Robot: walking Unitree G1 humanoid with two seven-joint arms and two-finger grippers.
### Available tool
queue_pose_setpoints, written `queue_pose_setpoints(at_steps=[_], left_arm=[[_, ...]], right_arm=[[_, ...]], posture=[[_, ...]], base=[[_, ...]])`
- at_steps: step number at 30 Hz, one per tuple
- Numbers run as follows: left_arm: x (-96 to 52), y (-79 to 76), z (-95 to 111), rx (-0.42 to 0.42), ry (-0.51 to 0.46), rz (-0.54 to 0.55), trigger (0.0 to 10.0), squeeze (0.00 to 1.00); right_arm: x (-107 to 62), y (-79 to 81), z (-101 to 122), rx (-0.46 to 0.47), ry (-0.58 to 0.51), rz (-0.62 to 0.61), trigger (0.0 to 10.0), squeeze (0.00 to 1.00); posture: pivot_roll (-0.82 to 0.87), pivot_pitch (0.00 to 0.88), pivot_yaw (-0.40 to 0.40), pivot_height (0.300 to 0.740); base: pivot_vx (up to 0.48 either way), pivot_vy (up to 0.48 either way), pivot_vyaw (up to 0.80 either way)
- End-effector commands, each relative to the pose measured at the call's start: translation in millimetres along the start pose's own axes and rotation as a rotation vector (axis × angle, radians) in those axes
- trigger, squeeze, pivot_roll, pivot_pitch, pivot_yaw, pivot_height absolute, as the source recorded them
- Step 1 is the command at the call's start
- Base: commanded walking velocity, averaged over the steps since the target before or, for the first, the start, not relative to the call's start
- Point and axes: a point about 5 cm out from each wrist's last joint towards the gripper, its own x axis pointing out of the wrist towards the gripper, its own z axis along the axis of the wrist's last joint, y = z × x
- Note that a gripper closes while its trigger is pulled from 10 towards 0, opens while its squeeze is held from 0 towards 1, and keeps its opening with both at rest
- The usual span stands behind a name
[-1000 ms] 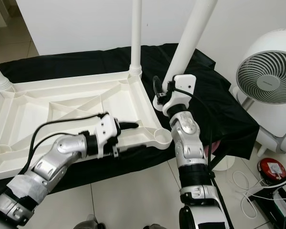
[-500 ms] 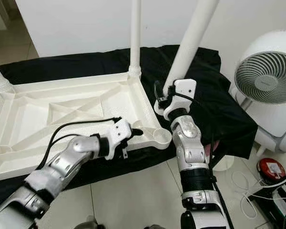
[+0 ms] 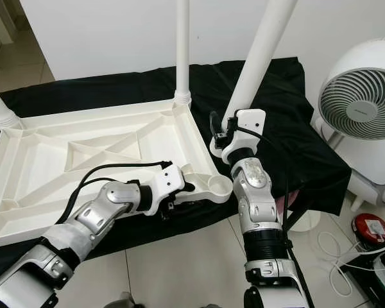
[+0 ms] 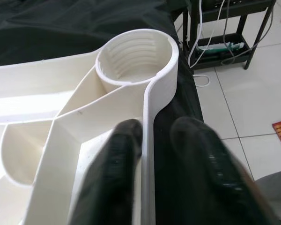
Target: Building children table
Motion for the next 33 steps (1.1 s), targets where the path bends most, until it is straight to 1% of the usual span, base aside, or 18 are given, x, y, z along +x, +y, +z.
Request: queue_pose_setpoints(at_steps=[1,2,3,9,10,12,13,14,17,19,26,27,28,29,31,33], left_arm=[[0.6,4.4,-12,-0.006,0.068,0.131,3.4,0.00],[1.2,4.5,-13,0.000,0.080,0.131,4.5,0.00],[1.8,4.6,-15,-0.001,0.090,0.137,10.0,0.00],[2.6,6.1,-15,0.000,0.098,0.157,10.0,0.00],[1.9,7.3,-16,0.010,0.103,0.161,6.7,0.00],[1.3,8.1,-17,0.016,0.106,0.163,6.7,0.00],[0.5,8.3,-17,0.020,0.107,0.160,2.5,0.00],[-1.2,9.0,-19,0.032,0.111,0.159,0.0,0.00],[-2.5,8.3,-20,0.045,0.111,0.142,0.0,0.00],[-7.6,10.5,-24,0.088,0.138,0.141,0.0,0.00],[-17.7,12.6,-29,0.131,0.164,0.123,0.0,0.00],[-22.7,13.6,-31,0.140,0.174,0.117,0.0,0.00],[-32.5,15.6,-35,0.159,0.191,0.106,0.0,0.00],[-39.4,16.8,-38,0.172,0.203,0.098,0.0,0.00],[-48.9,18.2,-41,0.188,0.219,0.084,0.0,0.00],[-53.2,18.9,-43,0.194,0.224,0.078,0.0,0.00]], right_arm=[[-0.5,0.9,2,-0.013,-0.004,0.002,10.0,0.00],[-0.5,1.0,2,-0.013,-0.003,0.002,10.0,0.00],[-0.6,1.3,2,-0.013,-0.004,0.002,10.0,0.00],[-0.2,1.8,2,-0.012,-0.003,0.001,10.0,0.00],[0.1,2.0,3,-0.011,-0.003,0.002,10.0,0.00],[0.3,2.2,3,-0.010,-0.003,0.002,10.0,0.00],[0.5,2.3,3,-0.012,-0.002,0.002,10.0,0.00],[0.5,1.8,3,-0.013,-0.001,0.002,10.0,0.00],[0.6,1.5,3,-0.013,-0.001,0.000,10.0,0.00],[0.5,1.4,3,-0.012,-0.002,-0.003,10.0,0.00],[0.1,0.5,2,-0.009,0.001,-0.009,10.0,0.00],[0.0,0.1,2,-0.009,0.001,-0.011,10.0,0.00],[0.0,-0.5,2,-0.010,0.000,-0.013,10.0,0.00],[0.1,-0.9,3,-0.011,-0.001,-0.014,10.0,0.00],[0.2,-1.2,3,-0.012,-0.002,-0.015,10.0,0.00],[0.3,-1.3,3,-0.013,-0.002,-0.016,10.0,0.00]], posture=[[-0.06,0.000,0.035,0.740],[-0.06,0.000,0.036,0.740],[-0.06,0.000,0.036,0.740],[-0.06,0.000,0.035,0.740],[-0.06,0.000,0.035,0.740],[-0.06,0.000,0.035,0.740],[-0.06,0.000,0.037,0.740],[-0.06,0.000,0.038,0.740],[-0.06,0.000,0.040,0.740],[-0.06,0.000,0.043,0.740],[-0.05,0.000,0.046,0.740],[-0.05,0.000,0.048,0.740],[-0.04,0.000,0.050,0.740],[-0.04,0.000,0.050,0.740],[-0.04,0.000,0.052,0.740],[-0.04,0.000,0.052,0.740]], base=[[0.000,0.000,0.00],[0.000,0.000,0.00],[0.000,0.000,0.00],[0.000,0.000,0.00],[0.000,0.000,0.00],[0.000,0.000,0.00],[0.000,0.000,0.00],[0.000,0.000,0.00],[0.000,0.000,0.00],[0.000,0.000,0.00],[0.000,0.000,0.00],[0.000,0.000,0.00],[0.000,0.000,0.00],[0.000,0.000,0.00],[0.000,0.000,0.00],[0.000,0.000,0.00]])
